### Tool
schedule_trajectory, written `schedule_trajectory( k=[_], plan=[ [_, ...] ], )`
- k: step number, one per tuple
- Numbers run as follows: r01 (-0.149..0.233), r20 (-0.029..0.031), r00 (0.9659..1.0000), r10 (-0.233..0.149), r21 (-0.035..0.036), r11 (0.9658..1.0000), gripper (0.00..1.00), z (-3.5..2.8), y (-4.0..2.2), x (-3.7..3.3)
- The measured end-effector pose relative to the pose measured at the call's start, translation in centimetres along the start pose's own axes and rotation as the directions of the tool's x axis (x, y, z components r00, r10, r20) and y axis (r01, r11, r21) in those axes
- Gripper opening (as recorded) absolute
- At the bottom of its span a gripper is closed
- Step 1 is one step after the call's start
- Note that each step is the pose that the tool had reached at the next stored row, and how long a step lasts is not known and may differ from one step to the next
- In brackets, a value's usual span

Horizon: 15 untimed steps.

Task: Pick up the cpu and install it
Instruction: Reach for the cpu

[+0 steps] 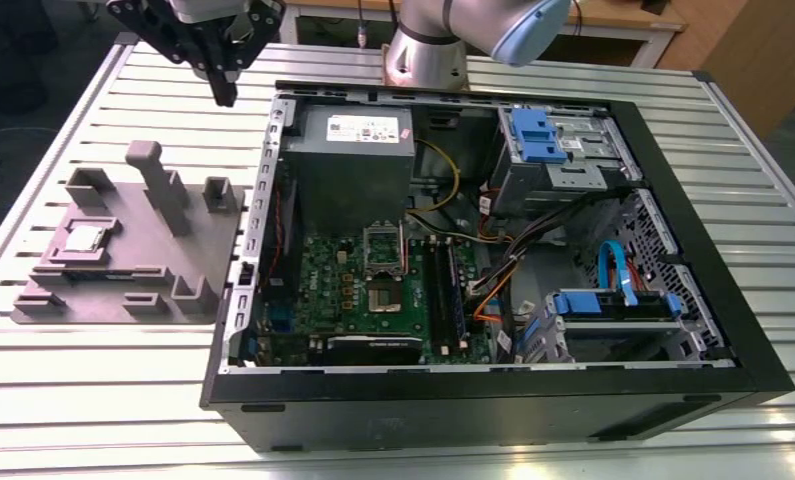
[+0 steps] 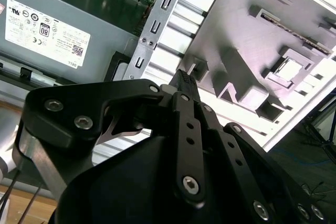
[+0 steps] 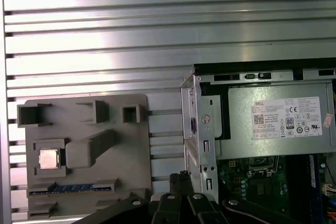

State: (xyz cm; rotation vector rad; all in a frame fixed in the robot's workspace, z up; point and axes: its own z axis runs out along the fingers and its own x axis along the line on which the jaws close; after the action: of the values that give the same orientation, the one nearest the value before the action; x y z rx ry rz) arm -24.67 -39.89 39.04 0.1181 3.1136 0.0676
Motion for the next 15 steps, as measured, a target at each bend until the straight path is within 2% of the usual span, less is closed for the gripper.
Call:
schedule_trajectory(
  k=[15],
  plan=[
    [0.0,0.0,1.0,0.0,0.0,1.0,0.1,-0.01,-0.03,0.44]
  ],
)
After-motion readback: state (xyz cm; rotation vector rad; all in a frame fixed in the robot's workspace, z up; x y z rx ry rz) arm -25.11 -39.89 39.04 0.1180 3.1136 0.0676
